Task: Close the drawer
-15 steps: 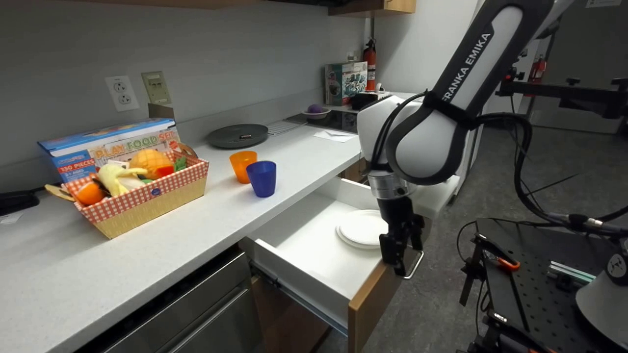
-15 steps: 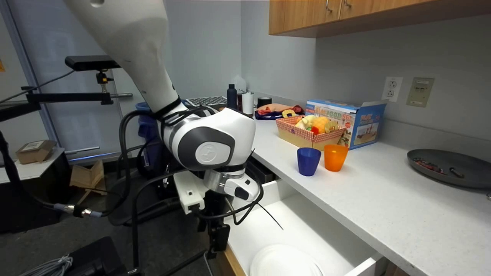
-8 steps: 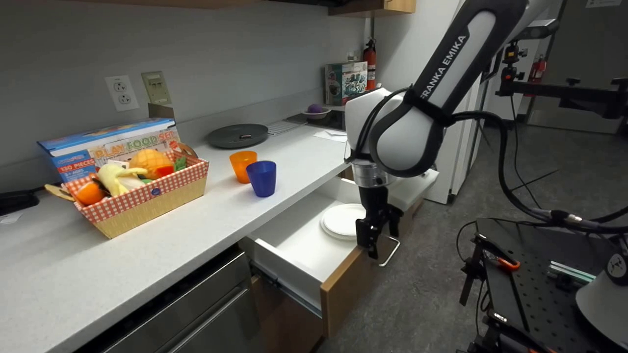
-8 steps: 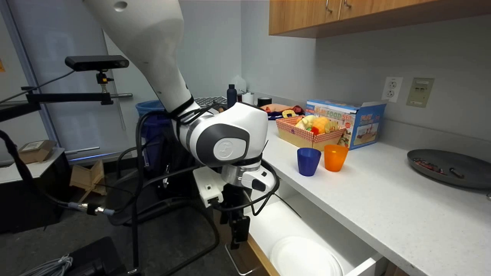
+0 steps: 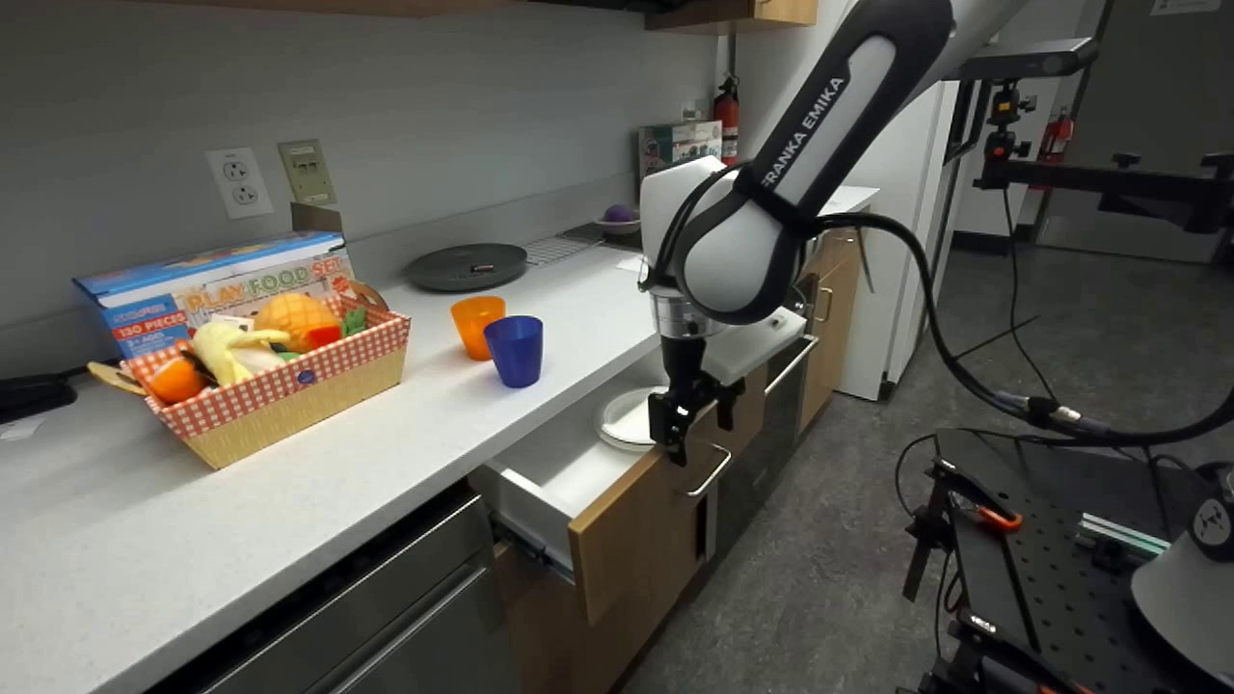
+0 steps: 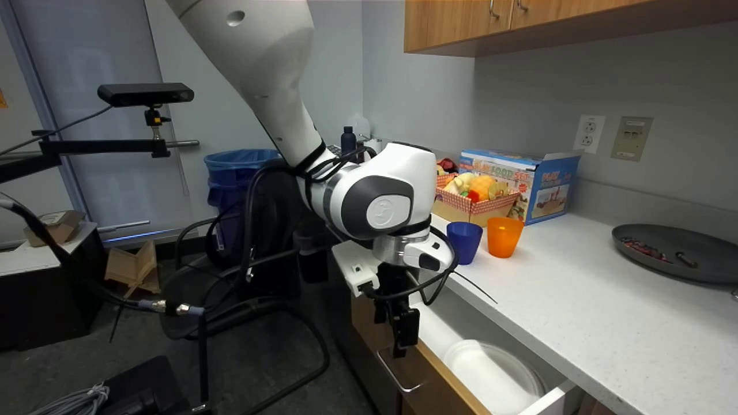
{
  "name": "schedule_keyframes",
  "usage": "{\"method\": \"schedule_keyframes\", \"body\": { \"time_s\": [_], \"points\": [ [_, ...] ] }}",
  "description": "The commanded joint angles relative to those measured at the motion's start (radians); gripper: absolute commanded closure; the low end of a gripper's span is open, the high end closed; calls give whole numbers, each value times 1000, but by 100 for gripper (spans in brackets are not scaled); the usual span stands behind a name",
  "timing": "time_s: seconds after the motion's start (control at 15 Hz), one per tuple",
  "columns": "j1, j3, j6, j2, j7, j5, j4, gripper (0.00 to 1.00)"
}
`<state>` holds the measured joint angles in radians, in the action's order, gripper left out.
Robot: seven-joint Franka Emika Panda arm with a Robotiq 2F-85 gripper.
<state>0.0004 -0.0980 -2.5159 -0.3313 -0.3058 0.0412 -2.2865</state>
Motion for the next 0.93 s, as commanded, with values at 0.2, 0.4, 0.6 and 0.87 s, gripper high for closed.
{"method": "schedule_keyframes", "body": {
  "time_s": [0.2,0.4,0.6,0.87],
  "points": [
    [4,-24,0,-140,-63,-1,206,0],
    [28,-53,-18,-182,-125,-33,266,0],
    [41,-67,-25,-225,-174,-34,325,0],
    [70,-94,-53,-266,-244,-45,376,0]
  ]
}}
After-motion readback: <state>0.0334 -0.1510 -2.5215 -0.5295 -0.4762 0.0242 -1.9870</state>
